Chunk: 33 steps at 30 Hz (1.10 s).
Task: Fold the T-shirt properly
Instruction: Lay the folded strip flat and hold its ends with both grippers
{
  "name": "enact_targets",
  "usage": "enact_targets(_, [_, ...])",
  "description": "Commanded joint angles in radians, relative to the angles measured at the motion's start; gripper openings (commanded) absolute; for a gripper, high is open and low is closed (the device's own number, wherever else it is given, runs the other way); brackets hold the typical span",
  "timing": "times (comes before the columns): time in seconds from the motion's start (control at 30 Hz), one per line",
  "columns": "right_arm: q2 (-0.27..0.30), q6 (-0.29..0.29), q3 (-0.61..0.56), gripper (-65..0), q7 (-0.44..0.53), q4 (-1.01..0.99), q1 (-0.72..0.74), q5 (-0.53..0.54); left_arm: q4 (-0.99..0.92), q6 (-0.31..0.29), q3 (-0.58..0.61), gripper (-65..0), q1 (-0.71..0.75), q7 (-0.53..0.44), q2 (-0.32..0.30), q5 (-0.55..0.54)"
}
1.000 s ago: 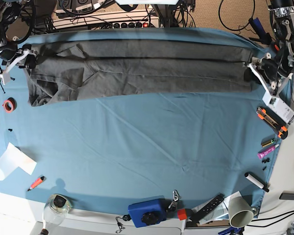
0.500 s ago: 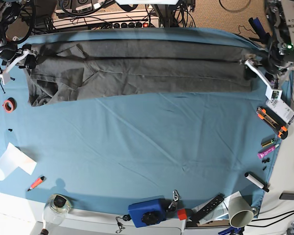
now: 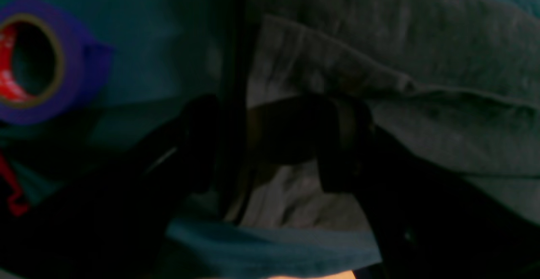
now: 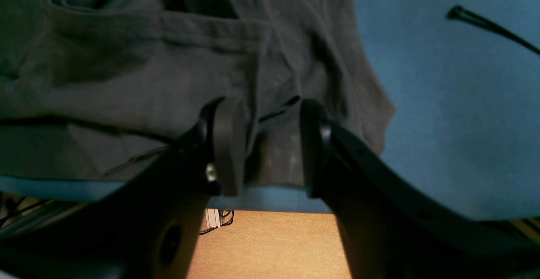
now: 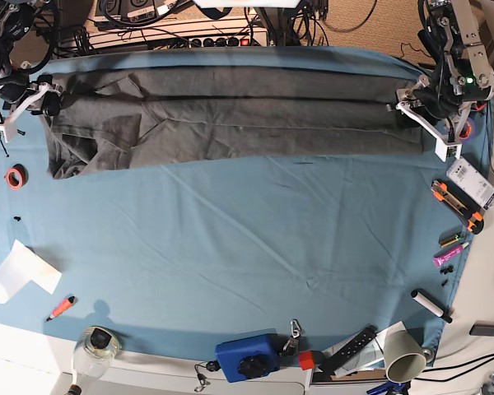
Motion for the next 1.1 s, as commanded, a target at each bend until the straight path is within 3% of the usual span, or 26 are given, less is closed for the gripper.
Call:
enact_targets(0.0, [0.023, 0.002, 0.010, -43.0, 0.017, 0.018, 0.002, 0.008, -0.010, 0.001, -0.005, -30.6, -0.007, -0.010, -0.010, -0.008])
enact_targets(0.1, [0.023, 0.002, 0.010, -43.0, 0.017, 0.018, 0.002, 0.008, -0.078, 0.000, -0.005, -30.6, -0.007, -0.016, -0.010, -0.035])
enact_targets(0.23, [0.023, 0.002, 0.010, -43.0, 0.017, 0.018, 0.002, 0.008, -0.143, -0.053, -0.005, -33.5, -0.007, 0.047, 0.001, -0.122])
enact_targets(0.5, [0.023, 0.002, 0.010, -43.0, 0.017, 0.018, 0.002, 0.008, -0.154, -0.124, -0.005, -50.8, 0.010, 0.146, 0.023, -0.262])
enact_targets(0.63, [0.023, 0.002, 0.010, -43.0, 0.017, 0.018, 0.002, 0.008, -0.154, -0.174, -0.005, -51.6, 0.028, 0.140, 0.023, -0.314])
enact_targets(0.77, [0.023, 0.002, 0.010, -43.0, 0.017, 0.018, 0.002, 0.008, -0.148, -0.273, -0.005, -51.5, 0.029, 0.080, 0.022, -0.302])
enact_targets(0.83, [0.023, 0.002, 0.010, -43.0, 0.017, 0.018, 0.003, 0.008, -0.148, -0.308, -0.005, -55.4, 0.029, 0.054, 0.023, -0.300])
enact_targets(0.9, [0.023, 0.002, 0.010, -43.0, 0.017, 0.018, 0.003, 0.008, -0.148, -0.288, -0.005, -65.0, 0.024, 0.056, 0.022, -0.309])
enact_targets(1.07, [0.023, 0.002, 0.010, -43.0, 0.017, 0.018, 0.003, 0.011, -0.137, -0.254, -0.005, -65.0, -0.014, 0.068, 0.023, -0.279])
